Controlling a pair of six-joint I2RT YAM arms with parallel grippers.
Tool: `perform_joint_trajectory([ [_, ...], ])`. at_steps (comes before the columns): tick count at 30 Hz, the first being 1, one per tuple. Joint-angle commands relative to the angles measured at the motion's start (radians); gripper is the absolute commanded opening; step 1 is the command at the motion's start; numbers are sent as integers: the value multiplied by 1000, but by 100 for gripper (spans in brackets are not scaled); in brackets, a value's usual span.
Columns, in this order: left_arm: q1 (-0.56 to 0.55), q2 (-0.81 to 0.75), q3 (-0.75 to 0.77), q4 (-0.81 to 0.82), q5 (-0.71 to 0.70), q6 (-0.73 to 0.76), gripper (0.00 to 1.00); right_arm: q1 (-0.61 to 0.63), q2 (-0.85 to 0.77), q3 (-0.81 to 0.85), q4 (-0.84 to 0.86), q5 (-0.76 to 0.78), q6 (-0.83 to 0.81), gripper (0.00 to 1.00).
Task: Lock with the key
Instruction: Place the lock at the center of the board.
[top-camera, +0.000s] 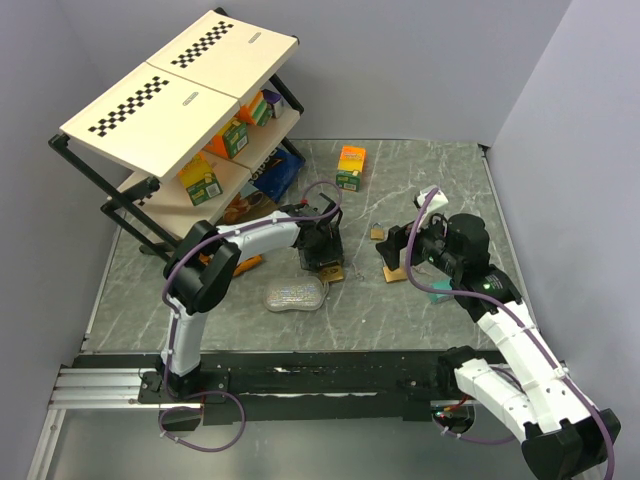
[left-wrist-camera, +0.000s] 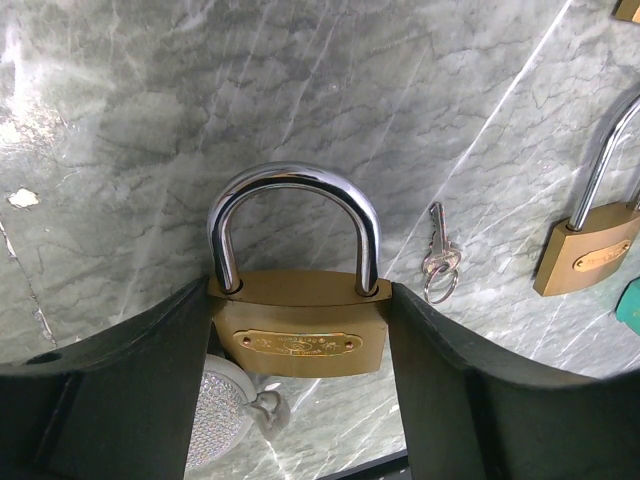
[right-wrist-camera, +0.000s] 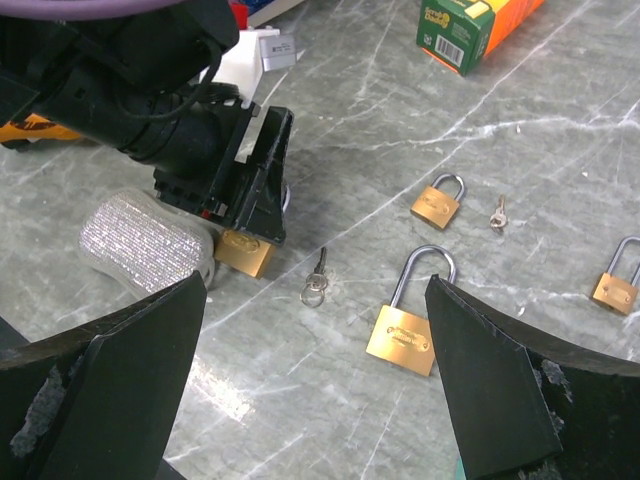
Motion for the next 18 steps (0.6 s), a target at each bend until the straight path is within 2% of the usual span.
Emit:
perform_joint_trajectory([
  [1,-8,32,13,2,-20,-2,50,-10,-16,4,12,1,13,99],
  [13,-7,38,27,14,5,6,83,-9,-6,7,14,-9,13,99],
  [18,-7,27,41,19,3,20,91,-9,-7,5,15,-13,13,99],
])
